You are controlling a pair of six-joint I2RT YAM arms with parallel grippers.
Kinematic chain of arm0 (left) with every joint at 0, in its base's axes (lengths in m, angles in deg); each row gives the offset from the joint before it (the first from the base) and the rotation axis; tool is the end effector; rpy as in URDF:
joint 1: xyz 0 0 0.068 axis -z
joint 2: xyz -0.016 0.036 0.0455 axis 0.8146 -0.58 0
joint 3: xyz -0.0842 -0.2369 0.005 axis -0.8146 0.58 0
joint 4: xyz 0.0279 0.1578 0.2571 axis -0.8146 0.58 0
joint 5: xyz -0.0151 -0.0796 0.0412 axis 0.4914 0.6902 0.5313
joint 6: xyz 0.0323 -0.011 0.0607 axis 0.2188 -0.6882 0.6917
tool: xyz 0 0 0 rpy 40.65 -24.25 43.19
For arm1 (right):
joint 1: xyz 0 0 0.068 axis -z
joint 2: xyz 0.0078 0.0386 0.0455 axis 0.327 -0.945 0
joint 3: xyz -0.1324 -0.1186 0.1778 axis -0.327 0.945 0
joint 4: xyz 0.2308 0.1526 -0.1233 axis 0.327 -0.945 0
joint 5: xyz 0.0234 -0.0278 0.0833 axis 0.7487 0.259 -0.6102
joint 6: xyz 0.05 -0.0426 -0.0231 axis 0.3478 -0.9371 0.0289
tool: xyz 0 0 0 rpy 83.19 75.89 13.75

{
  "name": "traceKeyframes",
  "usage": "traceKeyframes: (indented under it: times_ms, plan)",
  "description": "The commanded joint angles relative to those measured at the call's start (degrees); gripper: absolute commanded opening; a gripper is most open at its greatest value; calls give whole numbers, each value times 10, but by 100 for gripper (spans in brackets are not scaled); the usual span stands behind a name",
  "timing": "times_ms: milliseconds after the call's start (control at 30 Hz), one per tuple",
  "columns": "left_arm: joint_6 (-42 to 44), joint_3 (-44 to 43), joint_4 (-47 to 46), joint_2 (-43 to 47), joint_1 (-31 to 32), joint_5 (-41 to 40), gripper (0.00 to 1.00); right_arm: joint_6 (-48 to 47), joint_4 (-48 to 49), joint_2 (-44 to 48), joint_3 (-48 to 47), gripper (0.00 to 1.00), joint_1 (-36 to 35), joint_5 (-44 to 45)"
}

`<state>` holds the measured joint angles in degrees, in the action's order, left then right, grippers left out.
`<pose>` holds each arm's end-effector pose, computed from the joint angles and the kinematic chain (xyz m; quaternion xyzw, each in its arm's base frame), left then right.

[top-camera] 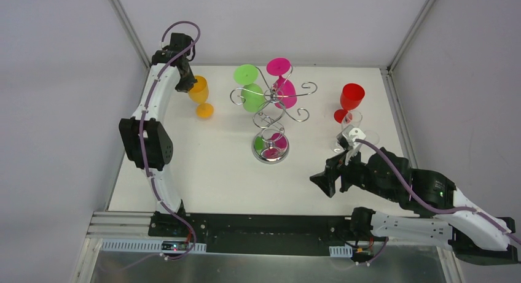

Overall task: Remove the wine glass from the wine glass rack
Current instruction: Place the wine glass at the center of the board.

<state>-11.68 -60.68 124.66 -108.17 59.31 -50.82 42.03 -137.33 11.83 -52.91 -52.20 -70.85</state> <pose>0.4697 -0.0238 0.3101 -0.2042 0.9097 0.0380 0.3595 0.0701 0.1549 0.3995 -0.3808 0.7211 0.2477 0.5231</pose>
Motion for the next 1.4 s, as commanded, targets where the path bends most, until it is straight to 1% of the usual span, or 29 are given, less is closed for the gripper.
traceKeyframes:
  times_ms: [0, 600, 933, 1100, 1300, 1367]
  plan:
    - [5, -15, -26, -8, -6, -11, 0, 5, 8, 4, 10, 75, -2, 1]
    - [-11, -8, -63, -46, -7, -7, 0, 6, 15, 5, 30, 76, -1, 2]
    - [-11, 20, -76, -47, -7, -14, 0, 9, 13, 4, 27, 76, -2, -1]
    - [-8, 38, -85, -41, -7, -10, 9, 12, 13, 2, 29, 77, -1, -2]
    - [-3, 47, -88, -34, -7, -3, 28, 16, 13, 0, 29, 77, -2, -3]
    - [-2, 48, -88, -26, -7, 0, 32, 18, 12, 0, 28, 77, -2, -4]
